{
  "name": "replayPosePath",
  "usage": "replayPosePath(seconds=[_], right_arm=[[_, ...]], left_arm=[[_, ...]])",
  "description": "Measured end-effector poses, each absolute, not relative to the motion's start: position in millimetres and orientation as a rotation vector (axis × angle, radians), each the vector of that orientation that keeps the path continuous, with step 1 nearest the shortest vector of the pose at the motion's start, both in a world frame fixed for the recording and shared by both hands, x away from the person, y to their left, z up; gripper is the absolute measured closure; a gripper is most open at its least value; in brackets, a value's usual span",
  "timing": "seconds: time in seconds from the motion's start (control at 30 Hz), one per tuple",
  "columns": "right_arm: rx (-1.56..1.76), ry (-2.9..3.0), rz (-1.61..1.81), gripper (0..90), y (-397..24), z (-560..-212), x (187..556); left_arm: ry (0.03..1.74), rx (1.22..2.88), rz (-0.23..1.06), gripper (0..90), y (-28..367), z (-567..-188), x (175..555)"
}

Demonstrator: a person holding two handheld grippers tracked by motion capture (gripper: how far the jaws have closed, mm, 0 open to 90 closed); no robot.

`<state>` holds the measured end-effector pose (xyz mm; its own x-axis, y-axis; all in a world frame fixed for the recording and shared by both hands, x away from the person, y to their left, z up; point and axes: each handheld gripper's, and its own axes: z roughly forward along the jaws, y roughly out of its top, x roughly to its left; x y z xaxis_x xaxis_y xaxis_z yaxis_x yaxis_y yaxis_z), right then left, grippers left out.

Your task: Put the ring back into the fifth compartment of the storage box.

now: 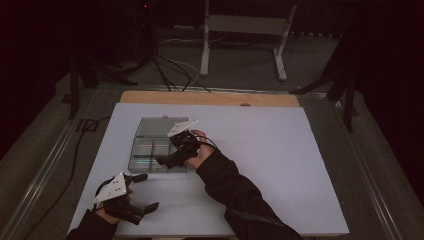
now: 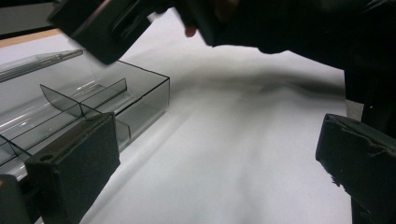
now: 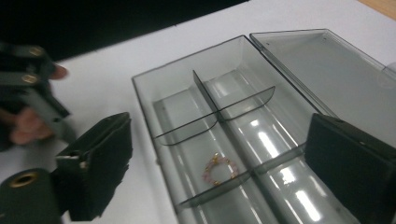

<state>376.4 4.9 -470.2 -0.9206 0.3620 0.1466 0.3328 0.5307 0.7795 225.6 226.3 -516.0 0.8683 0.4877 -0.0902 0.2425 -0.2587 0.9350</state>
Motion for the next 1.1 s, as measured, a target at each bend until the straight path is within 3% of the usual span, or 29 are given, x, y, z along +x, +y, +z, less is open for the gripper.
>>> replayPosePath(seconds=[0.07,0.53,1.1], right_arm=[[0.624,2.699,1.404,0.0,-3.4,-467.0,374.8],[0.659,2.622,1.38,0.0,-72.9,-453.2,362.3],[0.871,2.557,1.374,0.0,-183.0,-471.5,326.7]], left_arm=[[0.546,1.849,0.256,0.7,226.2,-515.8,226.1],[0.543,1.862,0.257,0.7,224.2,-516.3,227.2],[0.545,1.86,0.255,0.7,224.3,-516.5,227.8]])
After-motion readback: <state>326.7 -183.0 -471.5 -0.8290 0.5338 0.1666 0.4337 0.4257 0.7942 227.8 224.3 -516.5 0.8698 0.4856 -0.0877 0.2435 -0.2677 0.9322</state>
